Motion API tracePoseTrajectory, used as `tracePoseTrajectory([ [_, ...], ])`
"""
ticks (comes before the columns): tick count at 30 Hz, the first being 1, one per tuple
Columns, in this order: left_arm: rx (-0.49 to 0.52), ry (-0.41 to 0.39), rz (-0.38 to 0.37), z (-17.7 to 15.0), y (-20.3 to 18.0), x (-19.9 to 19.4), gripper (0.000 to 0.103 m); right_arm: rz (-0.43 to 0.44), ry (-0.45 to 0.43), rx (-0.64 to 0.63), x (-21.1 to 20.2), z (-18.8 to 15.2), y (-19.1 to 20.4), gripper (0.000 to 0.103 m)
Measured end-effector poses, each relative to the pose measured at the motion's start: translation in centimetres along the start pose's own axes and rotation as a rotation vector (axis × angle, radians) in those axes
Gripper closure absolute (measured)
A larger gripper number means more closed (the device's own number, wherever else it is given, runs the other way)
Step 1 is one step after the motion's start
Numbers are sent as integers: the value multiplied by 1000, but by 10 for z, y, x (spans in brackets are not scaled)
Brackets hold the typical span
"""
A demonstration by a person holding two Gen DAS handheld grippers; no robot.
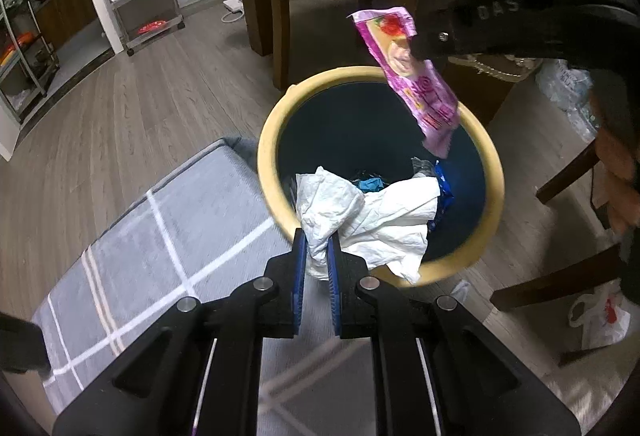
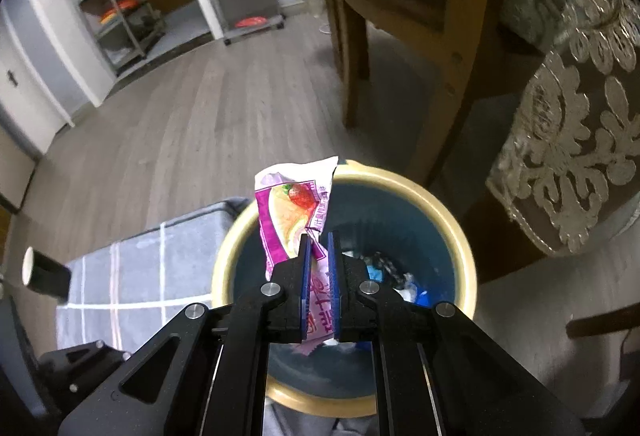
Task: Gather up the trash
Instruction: 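Carry the packet and tissue over the bin and open the left tool, then open the right tool over the bin, dropping the pink packet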
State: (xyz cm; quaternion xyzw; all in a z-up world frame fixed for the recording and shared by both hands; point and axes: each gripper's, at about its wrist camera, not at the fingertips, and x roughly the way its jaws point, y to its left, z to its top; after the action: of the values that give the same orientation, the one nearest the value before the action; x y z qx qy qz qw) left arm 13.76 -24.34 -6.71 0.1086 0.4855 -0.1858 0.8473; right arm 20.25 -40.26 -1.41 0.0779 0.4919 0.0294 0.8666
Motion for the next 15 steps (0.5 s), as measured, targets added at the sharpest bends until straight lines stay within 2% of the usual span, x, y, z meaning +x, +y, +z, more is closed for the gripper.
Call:
tracePoseTrajectory([
  [6,17,-15,3,23,-7,20,93,-58,15,80,8,-2,-20,94],
  [9,30,-27,10,30,-11,25,89,-59,15,84,9,-1,-22,94],
  [11,39,-33,23,31,-13,27,79,-60,15,76,9,-1,-20,93],
  [13,45,-47,32,32,-14,26,59,-60,12,69,10,1,-19,93],
  [15,57,-73,50,31,-15,22,50,-68,10,57,10,1,-17,93],
])
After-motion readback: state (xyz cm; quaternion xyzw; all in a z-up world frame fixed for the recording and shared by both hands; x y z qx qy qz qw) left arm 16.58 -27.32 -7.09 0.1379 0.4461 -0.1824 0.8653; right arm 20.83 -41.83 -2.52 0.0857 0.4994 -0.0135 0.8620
